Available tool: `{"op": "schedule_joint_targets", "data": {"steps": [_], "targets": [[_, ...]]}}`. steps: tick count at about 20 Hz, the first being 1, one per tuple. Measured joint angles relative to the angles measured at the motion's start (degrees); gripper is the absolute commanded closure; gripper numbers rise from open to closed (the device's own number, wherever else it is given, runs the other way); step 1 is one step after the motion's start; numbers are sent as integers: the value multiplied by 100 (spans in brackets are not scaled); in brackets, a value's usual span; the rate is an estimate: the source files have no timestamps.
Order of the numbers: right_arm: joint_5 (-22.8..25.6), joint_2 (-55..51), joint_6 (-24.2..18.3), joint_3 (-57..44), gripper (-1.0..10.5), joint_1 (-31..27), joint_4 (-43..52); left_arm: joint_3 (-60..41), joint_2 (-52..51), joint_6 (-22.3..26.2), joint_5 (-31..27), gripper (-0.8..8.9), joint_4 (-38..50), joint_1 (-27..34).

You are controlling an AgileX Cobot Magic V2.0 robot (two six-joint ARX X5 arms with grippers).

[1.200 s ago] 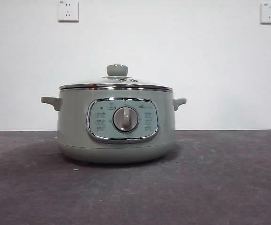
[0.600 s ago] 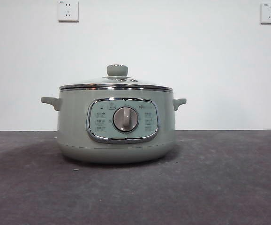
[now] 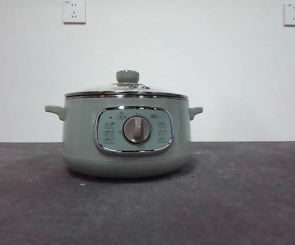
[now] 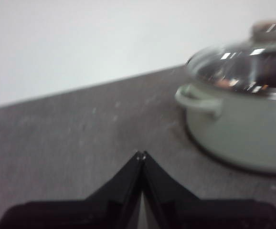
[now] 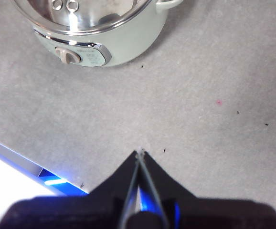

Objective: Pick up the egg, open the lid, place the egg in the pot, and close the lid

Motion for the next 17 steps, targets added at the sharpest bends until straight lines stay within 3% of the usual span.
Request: {"op": "schedule_joint_targets", "data": {"steps": [8,17], "targets": [[0,26,0,0,945,0,306,-793,-772,-540,-92,817,-175,11],[0,26,0,0,945,0,772,-793,-704,-599,-94,817,-162,17]]}}
